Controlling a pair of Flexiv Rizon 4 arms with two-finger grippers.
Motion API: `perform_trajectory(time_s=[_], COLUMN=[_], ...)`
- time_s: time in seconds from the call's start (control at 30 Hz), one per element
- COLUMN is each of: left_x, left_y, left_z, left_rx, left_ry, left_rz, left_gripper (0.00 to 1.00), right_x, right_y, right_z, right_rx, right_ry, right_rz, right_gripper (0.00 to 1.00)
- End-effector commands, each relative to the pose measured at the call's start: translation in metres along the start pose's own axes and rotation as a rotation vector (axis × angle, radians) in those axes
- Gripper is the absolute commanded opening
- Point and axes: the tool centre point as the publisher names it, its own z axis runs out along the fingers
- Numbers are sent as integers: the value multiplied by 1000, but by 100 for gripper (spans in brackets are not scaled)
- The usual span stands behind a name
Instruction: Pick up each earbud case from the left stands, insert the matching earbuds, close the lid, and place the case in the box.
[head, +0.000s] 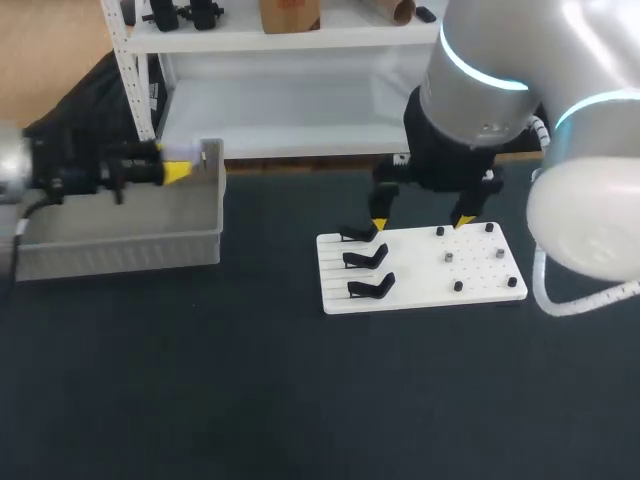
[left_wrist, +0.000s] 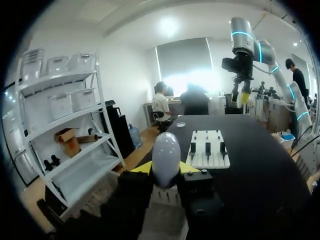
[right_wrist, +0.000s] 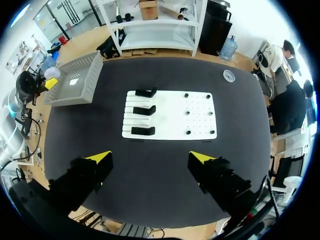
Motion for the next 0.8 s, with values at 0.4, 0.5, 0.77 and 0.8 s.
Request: perform_trajectory(time_s=[0.4, 0.5, 0.77, 0.8], left_x=[112, 130, 136, 133], left_y=[66, 72, 72, 71], left_z=[-7, -2, 0, 0], left_rx=[-32, -30, -37, -36], left_ry=[133, 167, 149, 149], left_rz=[-173, -207, -237, -233], left_gripper=[0, 0, 92, 100], right_x=[4, 4, 4, 4], right_y=[-1, -1, -1, -1], right_z=[0, 0, 0, 0], right_rx=[0, 0, 0, 0], right_ry=[-57, -57, -57, -57], right_rz=[2, 2, 2, 2], right_gripper=[100, 100, 100, 100])
